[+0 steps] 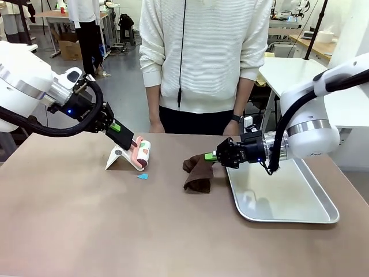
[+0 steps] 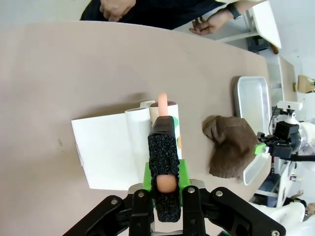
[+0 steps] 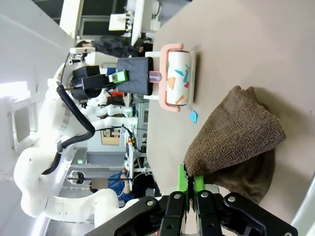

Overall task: Clean the surface of the table.
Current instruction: Return the Lint Roller and towel to their original positions.

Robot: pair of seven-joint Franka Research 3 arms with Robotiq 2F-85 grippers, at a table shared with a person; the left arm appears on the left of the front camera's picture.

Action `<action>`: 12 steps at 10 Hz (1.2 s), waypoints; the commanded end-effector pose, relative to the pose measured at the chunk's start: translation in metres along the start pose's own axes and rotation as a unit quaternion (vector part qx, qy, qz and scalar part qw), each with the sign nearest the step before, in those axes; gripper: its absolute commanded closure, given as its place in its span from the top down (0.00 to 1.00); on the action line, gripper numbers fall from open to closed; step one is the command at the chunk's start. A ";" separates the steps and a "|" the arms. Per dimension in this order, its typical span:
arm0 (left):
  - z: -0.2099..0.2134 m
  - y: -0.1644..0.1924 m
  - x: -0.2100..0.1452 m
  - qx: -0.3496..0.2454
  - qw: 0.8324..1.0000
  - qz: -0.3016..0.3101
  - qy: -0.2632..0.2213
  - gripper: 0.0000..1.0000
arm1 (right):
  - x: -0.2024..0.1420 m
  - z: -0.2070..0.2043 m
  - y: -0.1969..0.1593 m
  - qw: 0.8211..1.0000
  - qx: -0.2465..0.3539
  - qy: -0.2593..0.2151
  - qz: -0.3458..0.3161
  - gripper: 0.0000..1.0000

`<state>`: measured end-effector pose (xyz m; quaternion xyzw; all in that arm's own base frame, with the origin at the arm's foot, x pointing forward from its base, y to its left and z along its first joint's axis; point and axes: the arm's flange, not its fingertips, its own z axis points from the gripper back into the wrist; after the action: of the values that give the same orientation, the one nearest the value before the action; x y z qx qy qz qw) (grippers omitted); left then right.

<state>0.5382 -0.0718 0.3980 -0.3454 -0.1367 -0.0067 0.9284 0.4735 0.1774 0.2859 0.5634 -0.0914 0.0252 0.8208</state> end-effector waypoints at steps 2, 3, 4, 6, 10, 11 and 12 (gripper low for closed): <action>0.001 -0.011 0.006 0.038 0.999 0.005 -0.004 0.22 | 0.007 -0.001 0.000 1.000 0.013 0.001 -0.008 0.05; -0.001 -0.013 0.005 0.047 0.999 0.009 -0.006 0.22 | 0.007 0.000 -0.001 1.000 0.016 0.001 -0.008 0.05; -0.002 -0.013 0.007 0.055 0.998 0.019 -0.012 0.22 | 0.007 -0.001 -0.004 1.000 0.019 0.001 -0.011 0.05; -0.001 -0.015 0.007 0.061 0.997 0.029 -0.029 0.22 | 0.007 -0.001 -0.007 1.000 0.020 0.005 -0.015 0.05; 0.002 -0.018 -0.002 0.081 0.995 0.035 -0.054 0.22 | 0.008 0.000 -0.010 0.999 0.020 0.010 -0.022 0.05; 0.002 -0.019 -0.004 0.086 0.994 0.032 -0.052 0.22 | 0.008 0.000 -0.010 0.999 0.020 0.012 -0.022 0.05; 0.003 -0.020 -0.006 0.087 0.995 0.029 -0.050 0.22 | 0.008 0.000 -0.010 0.999 0.020 0.013 -0.021 0.05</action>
<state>0.5351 -0.0906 0.4108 -0.2976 -0.1646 0.0411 0.9395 0.4773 0.1707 0.2760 0.5800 -0.0786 0.0175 0.8106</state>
